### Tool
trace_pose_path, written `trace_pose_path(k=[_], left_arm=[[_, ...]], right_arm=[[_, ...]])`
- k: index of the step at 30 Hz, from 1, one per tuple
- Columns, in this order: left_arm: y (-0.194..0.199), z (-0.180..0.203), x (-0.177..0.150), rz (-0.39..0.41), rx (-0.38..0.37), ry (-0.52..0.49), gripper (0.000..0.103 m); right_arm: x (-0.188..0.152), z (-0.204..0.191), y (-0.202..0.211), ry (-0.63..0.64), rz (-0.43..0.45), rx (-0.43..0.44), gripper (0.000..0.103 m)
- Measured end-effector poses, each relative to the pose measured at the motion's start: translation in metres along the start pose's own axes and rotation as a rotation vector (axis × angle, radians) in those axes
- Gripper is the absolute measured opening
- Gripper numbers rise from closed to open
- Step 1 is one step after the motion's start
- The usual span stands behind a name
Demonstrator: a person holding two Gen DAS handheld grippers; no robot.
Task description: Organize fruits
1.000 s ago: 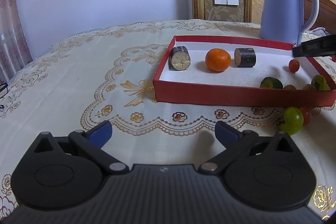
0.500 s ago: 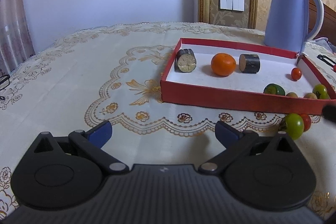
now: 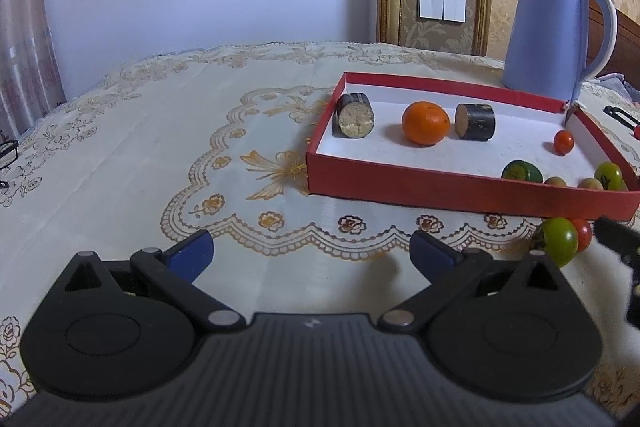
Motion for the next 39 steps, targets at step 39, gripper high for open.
trace_pose_path(k=[39], left_arm=[[0.045, 0.054, -0.027, 0.06, -0.185, -0.188, 0.087]], right_arm=[[-0.023, 0.015, 0.031, -0.239, 0.017, 0.092, 0.089]])
Point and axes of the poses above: each gripper's, at about its wrist camera, not at the fingertips, and y roughly against the way its jaws point, z to its right, x to its top, the point moved 9 cm from there along -y, roughly the way its jaws point, and after that the axes turned 6 degrees about -z, right-handed, at the moved point
